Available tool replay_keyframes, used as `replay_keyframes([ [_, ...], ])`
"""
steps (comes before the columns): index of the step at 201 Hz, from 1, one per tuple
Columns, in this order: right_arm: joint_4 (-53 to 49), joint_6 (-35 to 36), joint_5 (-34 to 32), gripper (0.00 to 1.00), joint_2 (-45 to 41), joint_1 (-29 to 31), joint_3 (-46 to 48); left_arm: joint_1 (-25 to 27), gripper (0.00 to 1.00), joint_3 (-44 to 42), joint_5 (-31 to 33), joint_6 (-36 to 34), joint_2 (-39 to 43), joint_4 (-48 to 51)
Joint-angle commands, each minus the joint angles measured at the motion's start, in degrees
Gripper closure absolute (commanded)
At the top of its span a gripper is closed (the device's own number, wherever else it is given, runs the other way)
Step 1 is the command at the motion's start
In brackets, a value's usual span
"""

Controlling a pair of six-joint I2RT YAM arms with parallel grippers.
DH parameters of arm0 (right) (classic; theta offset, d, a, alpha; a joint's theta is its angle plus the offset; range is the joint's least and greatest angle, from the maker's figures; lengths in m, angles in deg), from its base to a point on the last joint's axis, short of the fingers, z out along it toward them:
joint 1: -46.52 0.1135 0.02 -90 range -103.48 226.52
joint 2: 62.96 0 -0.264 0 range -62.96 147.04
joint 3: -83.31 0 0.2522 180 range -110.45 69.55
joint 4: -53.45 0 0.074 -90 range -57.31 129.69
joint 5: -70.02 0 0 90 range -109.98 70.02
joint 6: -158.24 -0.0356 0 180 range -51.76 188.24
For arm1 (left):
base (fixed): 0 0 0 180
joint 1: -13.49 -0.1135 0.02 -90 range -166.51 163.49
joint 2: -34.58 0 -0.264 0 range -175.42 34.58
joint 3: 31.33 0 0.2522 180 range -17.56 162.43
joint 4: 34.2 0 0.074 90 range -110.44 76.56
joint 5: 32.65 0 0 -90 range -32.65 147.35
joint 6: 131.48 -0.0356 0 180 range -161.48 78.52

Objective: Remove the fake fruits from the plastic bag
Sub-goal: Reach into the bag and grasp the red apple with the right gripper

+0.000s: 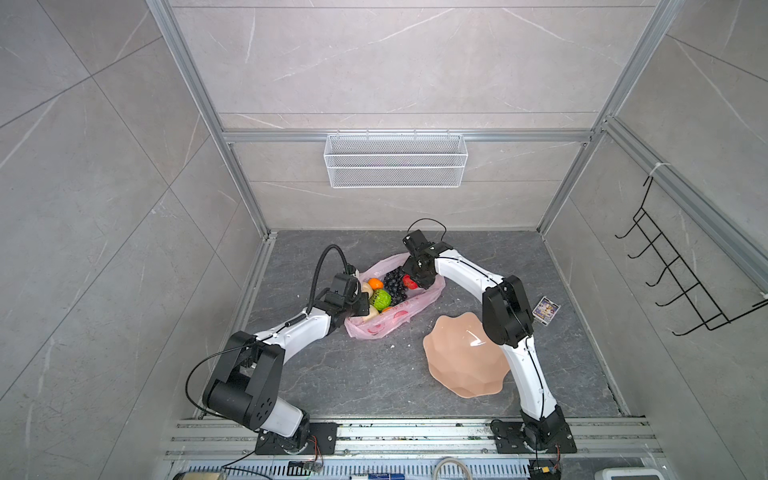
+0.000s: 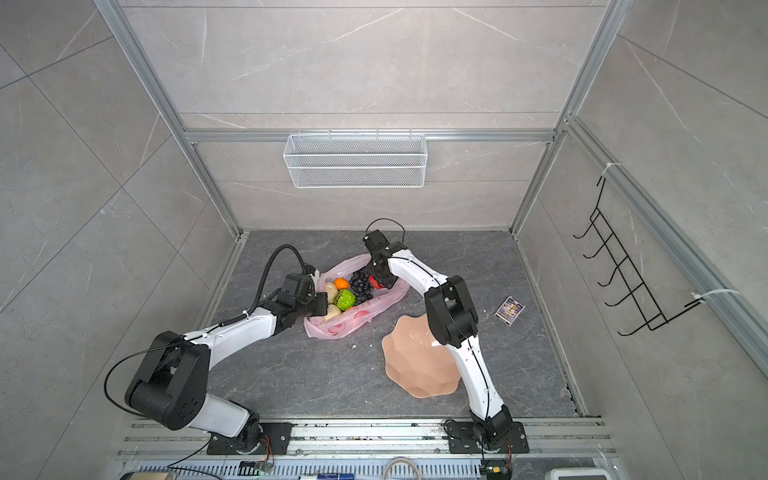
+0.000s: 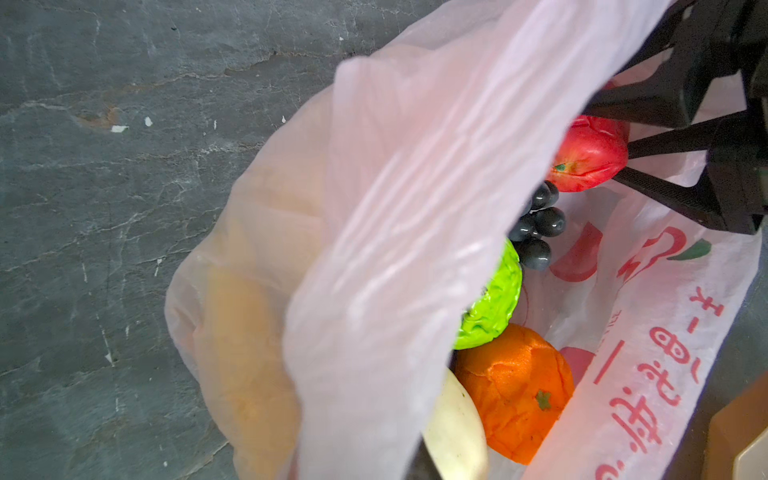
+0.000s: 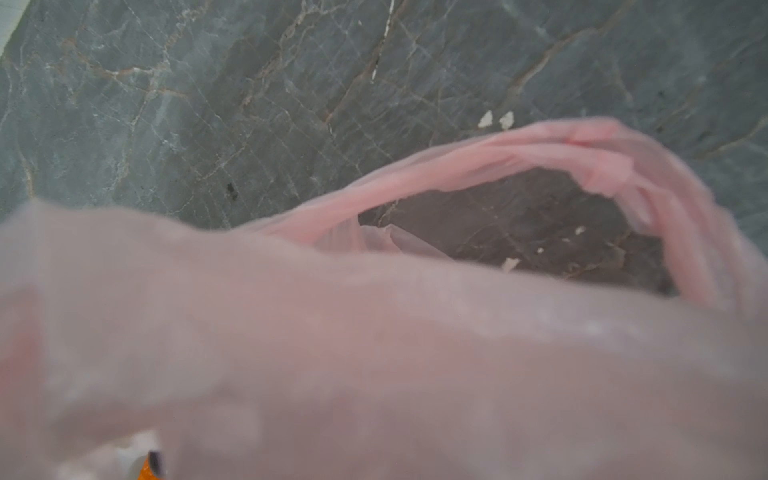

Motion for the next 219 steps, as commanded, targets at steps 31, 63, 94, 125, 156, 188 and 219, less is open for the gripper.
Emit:
replay_keyframes([
  [31,-2.55,-0.41,-0.19,0.32,2.68,-0.95,-1.38,0.08,1.00,1.05,0.04,-1.19,0.90,-1.01],
  [63,-2.98,-0.40,1.14,0.29,4.01,-1.51,-2.38,0.08,1.00,0.97,-0.01,-1.25,0.87,-1.16],
  [94,-2.54,-0.36,1.48,0.31,4.29,-1.91,-2.47,0.08,1.00,0.96,-0.01,-1.25,0.79,-1.19],
  [125,-1.62,0.32,-0.10,0.38,2.20,-1.46,-1.02,0.08,1.00,1.13,-0.04,-1.35,0.46,-1.23],
  [156,1.49,2.76,-1.45,0.40,-2.43,-0.19,2.03,0.08,1.00,1.23,-0.04,-1.37,0.19,-1.23],
  [188,2.99,5.70,-6.47,0.40,-7.10,1.77,5.76,0.08,1.00,1.18,0.05,-1.43,0.03,-1.24],
  [219,4.31,8.26,-8.70,0.40,-10.45,3.22,9.67,0.08,1.00,1.31,0.19,-1.53,-0.11,-1.03],
])
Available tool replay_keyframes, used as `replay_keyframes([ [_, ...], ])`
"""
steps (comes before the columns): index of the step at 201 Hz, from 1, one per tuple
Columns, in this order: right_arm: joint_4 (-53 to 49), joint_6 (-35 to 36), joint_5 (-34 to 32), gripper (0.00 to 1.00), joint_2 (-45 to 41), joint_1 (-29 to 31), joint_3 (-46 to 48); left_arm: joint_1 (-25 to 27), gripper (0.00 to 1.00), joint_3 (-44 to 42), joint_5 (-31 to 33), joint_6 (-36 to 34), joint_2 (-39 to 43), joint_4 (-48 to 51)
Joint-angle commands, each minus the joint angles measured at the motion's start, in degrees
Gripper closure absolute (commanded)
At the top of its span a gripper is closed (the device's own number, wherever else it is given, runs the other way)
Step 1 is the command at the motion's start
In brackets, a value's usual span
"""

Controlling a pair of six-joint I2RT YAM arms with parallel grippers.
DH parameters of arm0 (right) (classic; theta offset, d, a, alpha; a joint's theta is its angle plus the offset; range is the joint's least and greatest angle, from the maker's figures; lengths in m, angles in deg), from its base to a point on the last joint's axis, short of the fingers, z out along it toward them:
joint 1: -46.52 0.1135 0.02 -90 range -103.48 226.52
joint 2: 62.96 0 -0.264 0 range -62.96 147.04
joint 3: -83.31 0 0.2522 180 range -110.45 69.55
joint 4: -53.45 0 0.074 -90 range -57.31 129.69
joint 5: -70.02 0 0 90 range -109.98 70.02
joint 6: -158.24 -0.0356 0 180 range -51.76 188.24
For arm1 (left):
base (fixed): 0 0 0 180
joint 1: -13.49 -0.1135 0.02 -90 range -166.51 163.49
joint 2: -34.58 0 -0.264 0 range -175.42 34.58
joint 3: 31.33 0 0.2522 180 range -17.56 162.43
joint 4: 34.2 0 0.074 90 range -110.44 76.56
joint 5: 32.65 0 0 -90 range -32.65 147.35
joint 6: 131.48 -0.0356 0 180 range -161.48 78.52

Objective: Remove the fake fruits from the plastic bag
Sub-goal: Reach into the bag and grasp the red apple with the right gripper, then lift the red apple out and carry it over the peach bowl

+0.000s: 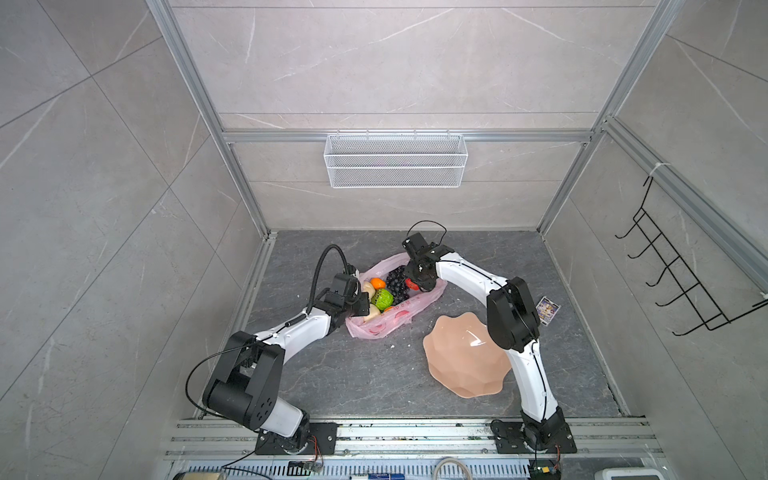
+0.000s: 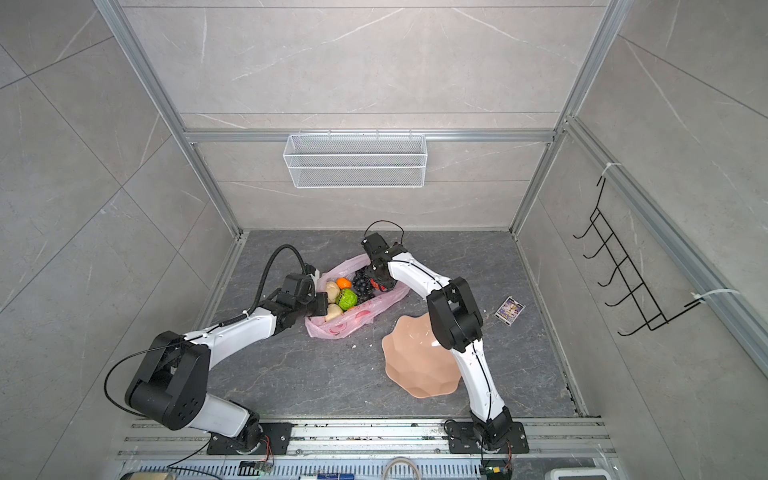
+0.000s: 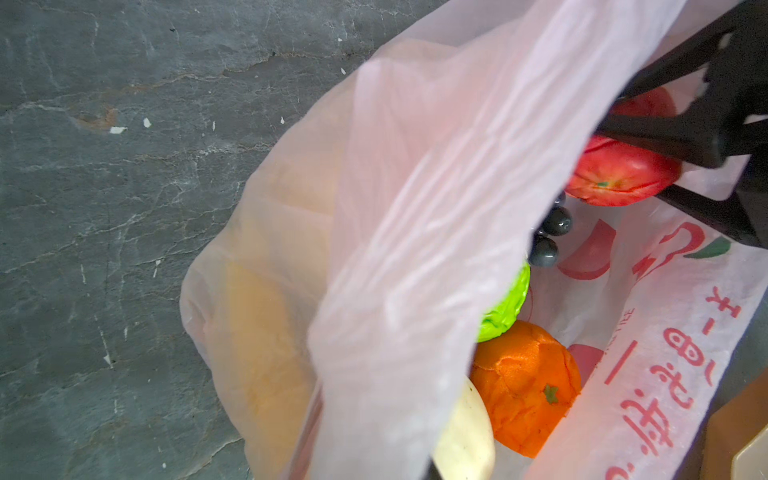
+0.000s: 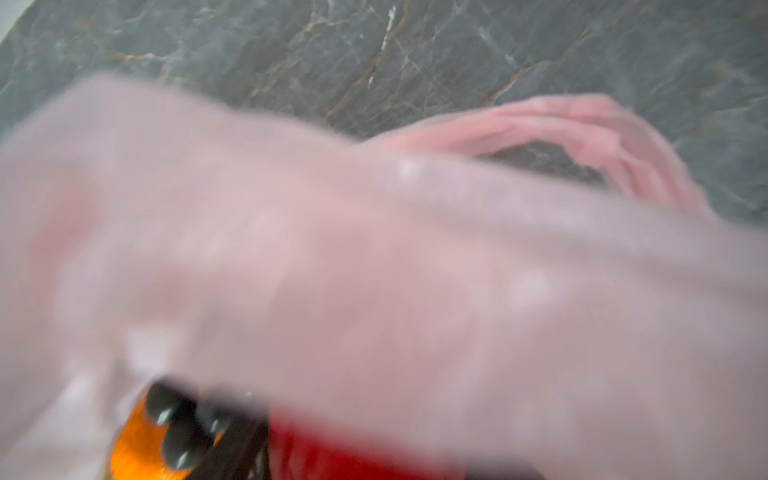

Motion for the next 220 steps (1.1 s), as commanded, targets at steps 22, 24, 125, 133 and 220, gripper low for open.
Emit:
replay_keyframes([
  [22,5.56,5.23,-3.23,0.39,-7.46,1.72,7.45,0.08,1.00,1.40,0.41,-1.50,-0.17,-0.81],
  [24,6.01,5.46,-3.00,0.39,-7.67,1.71,7.91,0.12,1.00,1.40,0.42,-1.54,-0.16,-0.75],
  [125,28.44,23.33,-8.18,0.41,-34.43,9.14,38.71,0.08,1.00,1.49,1.27,-1.76,-0.08,-0.48],
  [133,30.44,24.44,-9.65,0.41,-37.40,9.90,42.63,0.08,1.00,1.47,1.30,-1.77,-0.04,-0.46],
  [220,46.65,26.64,-29.94,0.42,-62.41,21.41,79.73,0.08,1.00,1.41,1.95,-1.89,-0.86,-0.64],
])
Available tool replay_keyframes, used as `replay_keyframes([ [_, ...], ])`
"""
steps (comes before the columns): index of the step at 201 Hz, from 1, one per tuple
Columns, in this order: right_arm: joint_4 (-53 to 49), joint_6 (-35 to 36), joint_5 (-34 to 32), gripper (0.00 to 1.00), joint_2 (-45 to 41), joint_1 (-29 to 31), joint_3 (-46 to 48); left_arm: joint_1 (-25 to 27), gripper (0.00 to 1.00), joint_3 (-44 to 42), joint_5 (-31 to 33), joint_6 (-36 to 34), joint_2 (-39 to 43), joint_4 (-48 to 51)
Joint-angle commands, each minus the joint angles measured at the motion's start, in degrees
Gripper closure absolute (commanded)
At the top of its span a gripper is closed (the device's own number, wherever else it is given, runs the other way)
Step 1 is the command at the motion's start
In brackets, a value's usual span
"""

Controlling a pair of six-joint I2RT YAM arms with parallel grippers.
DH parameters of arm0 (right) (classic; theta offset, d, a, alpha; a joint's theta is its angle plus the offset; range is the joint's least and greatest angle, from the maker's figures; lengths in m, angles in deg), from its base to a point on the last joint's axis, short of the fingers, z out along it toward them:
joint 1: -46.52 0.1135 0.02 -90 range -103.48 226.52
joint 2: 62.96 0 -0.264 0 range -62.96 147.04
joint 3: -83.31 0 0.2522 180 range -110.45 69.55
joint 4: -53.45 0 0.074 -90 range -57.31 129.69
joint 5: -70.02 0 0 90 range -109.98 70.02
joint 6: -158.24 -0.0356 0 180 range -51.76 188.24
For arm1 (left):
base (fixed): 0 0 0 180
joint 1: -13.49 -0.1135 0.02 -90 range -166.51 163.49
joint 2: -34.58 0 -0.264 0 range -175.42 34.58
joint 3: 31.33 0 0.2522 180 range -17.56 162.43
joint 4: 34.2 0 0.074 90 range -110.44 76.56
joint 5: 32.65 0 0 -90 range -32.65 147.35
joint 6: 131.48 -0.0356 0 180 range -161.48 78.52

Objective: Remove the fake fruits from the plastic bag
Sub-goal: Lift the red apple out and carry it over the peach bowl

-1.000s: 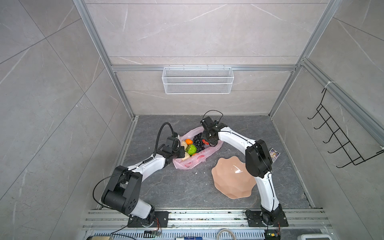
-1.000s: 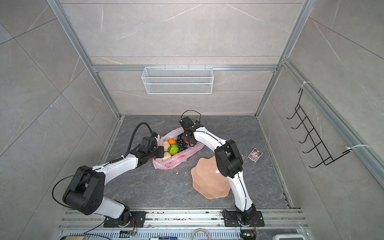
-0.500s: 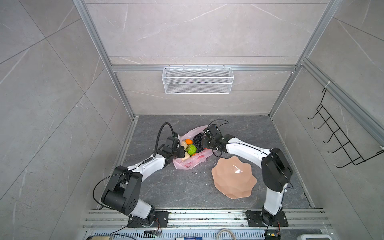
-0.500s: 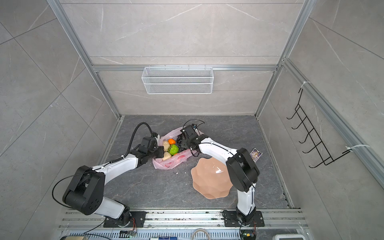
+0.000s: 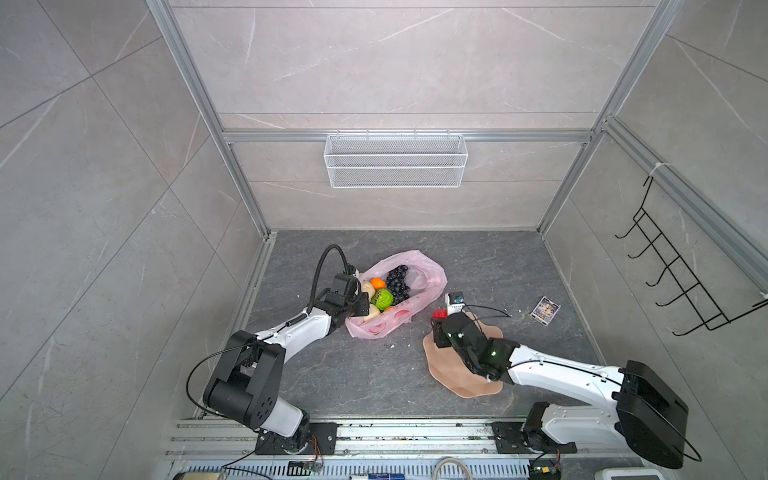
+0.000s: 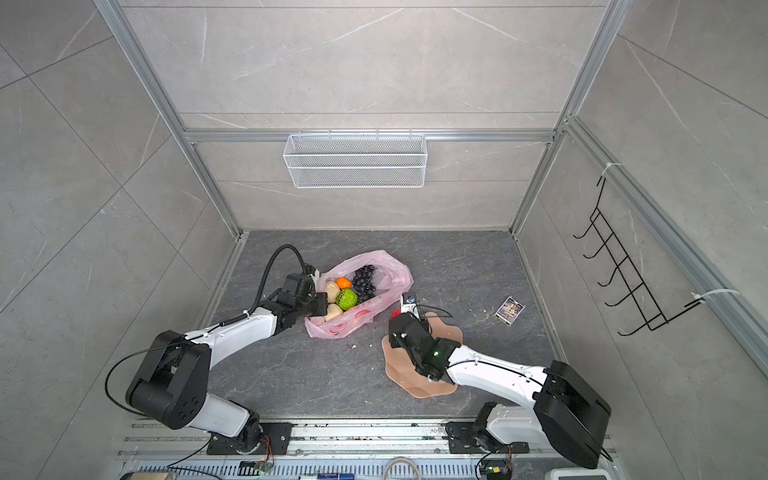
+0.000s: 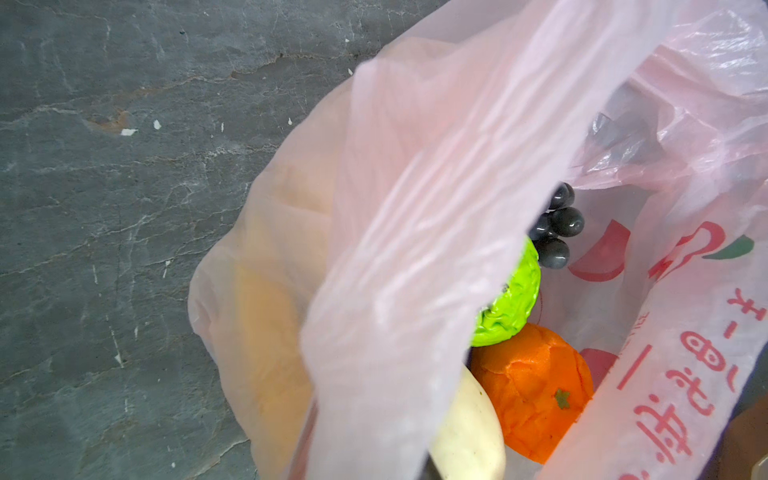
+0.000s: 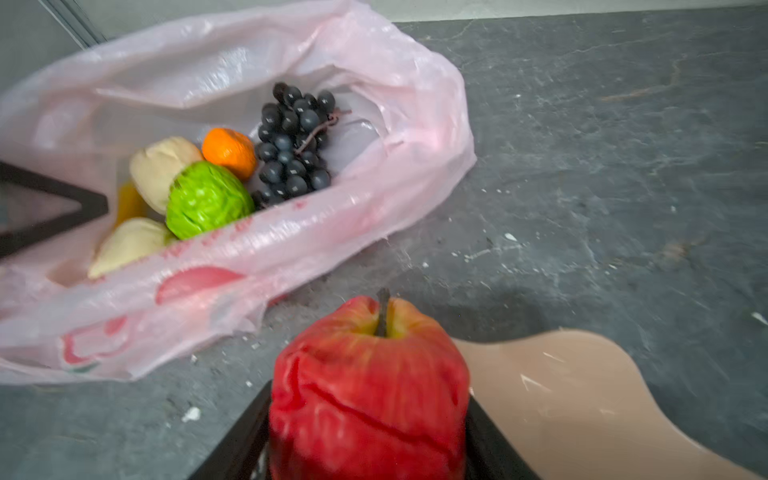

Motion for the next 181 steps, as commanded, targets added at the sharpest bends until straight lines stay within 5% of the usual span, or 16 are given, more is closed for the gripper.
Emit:
replay_keyframes([
  [1,4.90,1.01,-9.19,0.42,-4.42,2.82,3.62,0.12,1.00,1.40,0.76,-1.45,-0.29,-0.64],
  [82,2.42,-9.70,-20.67,0.41,-5.52,8.55,12.52,0.08,1.00,1.05,2.13,-1.96,0.37,-0.48],
  [181,6.54,-15.48,-21.54,0.40,5.02,8.83,13.82,0.08,1.00,1.23,2.80,-2.14,0.10,-0.12],
])
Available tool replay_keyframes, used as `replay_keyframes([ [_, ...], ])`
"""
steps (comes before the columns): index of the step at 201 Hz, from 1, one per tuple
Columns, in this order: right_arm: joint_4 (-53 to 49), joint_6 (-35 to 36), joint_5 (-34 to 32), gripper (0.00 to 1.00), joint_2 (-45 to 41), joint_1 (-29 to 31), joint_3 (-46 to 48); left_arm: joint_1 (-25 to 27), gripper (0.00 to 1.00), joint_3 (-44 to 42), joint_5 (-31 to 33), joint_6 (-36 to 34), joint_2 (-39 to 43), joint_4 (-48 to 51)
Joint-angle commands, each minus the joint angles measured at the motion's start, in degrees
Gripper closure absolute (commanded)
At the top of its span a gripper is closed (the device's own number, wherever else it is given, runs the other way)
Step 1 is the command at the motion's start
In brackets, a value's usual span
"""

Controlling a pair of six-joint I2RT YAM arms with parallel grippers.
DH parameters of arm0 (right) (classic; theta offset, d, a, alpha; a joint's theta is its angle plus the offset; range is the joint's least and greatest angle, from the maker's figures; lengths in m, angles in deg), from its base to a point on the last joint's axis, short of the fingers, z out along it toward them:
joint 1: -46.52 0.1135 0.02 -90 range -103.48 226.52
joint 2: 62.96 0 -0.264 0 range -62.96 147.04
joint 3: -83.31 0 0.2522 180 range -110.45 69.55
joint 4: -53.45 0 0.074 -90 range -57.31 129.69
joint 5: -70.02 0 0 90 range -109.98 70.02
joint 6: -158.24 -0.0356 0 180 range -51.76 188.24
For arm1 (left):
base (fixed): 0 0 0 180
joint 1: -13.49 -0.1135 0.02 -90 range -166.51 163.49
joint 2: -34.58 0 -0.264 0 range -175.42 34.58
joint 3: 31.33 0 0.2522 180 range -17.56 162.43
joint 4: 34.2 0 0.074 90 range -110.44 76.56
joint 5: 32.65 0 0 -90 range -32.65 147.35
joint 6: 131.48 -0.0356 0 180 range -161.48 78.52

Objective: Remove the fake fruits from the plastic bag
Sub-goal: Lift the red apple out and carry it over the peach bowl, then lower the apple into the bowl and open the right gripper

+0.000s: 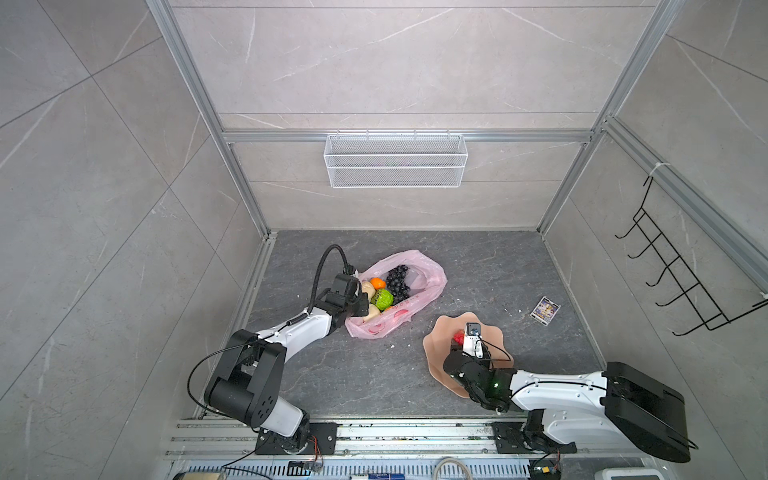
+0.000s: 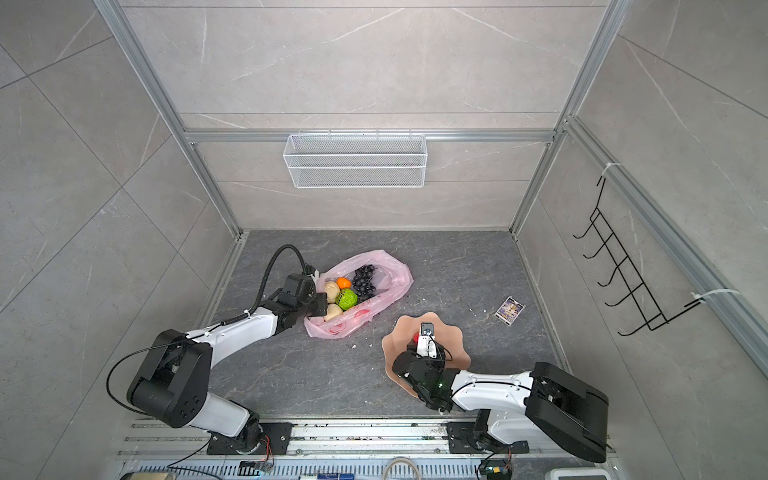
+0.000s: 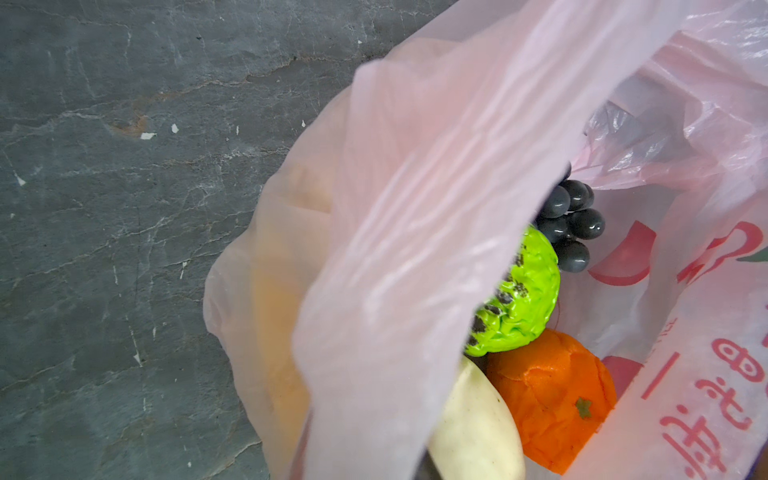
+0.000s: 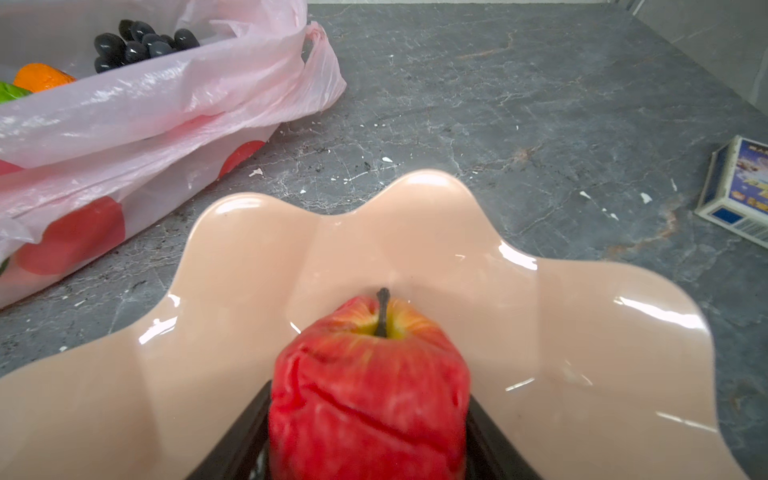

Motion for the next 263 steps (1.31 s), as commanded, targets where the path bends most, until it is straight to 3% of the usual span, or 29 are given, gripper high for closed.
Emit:
replay_keyframes([
  [1,2.18,-1.53,-1.96,0.40,2.57,0.35,-0.02,0.08,1.00,1.18,1.03,-1.37,0.28,-0.18],
  [149,10.83,4.24,-5.17,0.36,16.66,-1.31,-8.09,0.09,1.00,0.96,1.26,-1.48,1.31,-0.03],
  [223,6.01,2.17,-4.52,0.24,14.02,-1.33,-6.91,0.12,1.00,1.14,1.30,-1.55,0.84,-0.03],
  [263,6.01,1.77,-3.09,0.23,12.43,-1.31,-6.47,0.07,1.00,1.14,1.37,-1.65,0.72,-0.03],
])
